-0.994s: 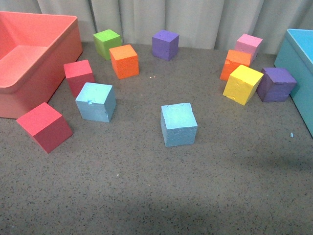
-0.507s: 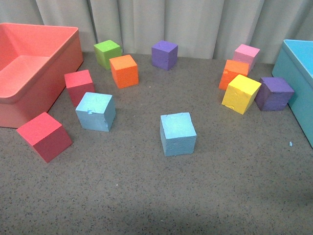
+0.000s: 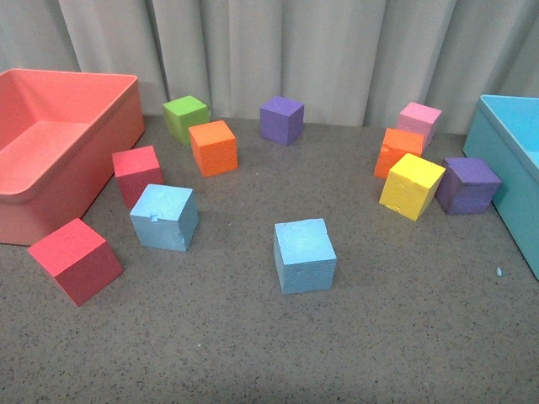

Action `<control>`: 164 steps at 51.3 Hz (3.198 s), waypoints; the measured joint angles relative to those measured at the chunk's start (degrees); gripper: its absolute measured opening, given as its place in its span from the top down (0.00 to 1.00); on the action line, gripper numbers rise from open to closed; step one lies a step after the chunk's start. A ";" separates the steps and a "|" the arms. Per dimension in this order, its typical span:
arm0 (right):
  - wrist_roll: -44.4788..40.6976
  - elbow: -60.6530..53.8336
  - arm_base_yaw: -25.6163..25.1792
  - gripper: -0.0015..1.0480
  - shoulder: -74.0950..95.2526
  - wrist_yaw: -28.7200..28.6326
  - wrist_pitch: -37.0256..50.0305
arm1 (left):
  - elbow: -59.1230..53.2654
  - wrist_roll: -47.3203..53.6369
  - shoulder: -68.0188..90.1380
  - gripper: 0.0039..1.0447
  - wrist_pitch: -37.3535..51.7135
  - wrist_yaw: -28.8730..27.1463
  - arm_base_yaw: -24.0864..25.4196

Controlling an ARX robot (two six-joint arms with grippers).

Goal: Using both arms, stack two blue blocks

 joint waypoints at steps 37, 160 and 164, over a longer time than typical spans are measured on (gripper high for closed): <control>0.00 -0.02 0.00 0.99 -20.52 -0.02 -19.67 | 0.00 0.00 0.00 0.06 0.00 0.00 0.00; -0.02 0.00 0.00 0.09 -33.27 -0.17 -32.76 | 54.25 -5.99 104.89 0.06 -0.61 1.07 -11.37; -0.02 0.00 0.00 0.09 -33.27 -0.17 -32.76 | 58.01 -5.95 108.67 0.06 -2.36 0.09 -11.82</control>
